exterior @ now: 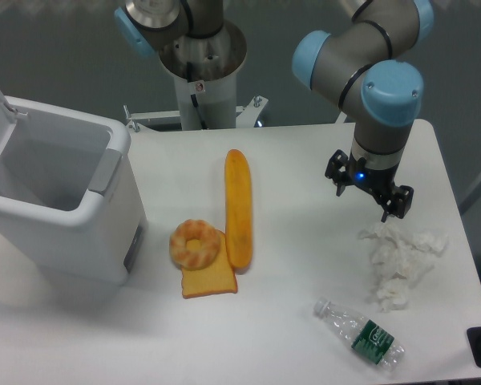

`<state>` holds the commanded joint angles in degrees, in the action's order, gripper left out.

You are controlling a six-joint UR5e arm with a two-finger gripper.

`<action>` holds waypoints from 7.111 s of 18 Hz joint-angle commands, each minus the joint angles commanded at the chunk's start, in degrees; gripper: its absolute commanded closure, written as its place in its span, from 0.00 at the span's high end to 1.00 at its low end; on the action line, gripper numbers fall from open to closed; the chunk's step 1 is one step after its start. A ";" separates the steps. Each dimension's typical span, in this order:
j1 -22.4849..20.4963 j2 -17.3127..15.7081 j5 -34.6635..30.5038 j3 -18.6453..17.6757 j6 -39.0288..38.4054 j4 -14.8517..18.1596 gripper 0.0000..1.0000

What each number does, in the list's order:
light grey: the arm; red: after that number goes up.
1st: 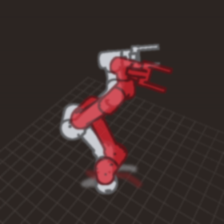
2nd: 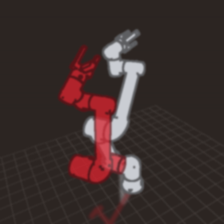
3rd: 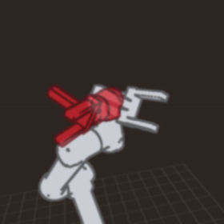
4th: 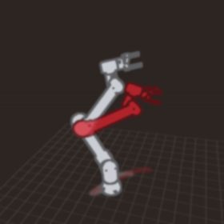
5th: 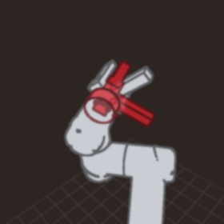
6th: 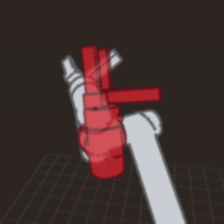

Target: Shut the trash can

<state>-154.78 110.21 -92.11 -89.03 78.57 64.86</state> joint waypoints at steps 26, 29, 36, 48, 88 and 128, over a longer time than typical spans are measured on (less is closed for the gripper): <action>13.18 -12.73 2.28 -7.29 -23.11 0.52 1.00; 15.37 -16.95 3.69 -8.09 -25.40 2.63 1.00; 19.07 -27.85 7.64 -8.17 -29.34 8.43 1.00; 35.94 -32.43 17.74 -8.53 -42.62 11.95 1.00; 35.34 -31.99 29.09 -8.17 -50.80 1.58 1.00; 27.95 -20.83 21.53 -8.35 -50.80 -2.90 1.00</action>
<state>-126.83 89.39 -70.58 -97.38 27.77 61.96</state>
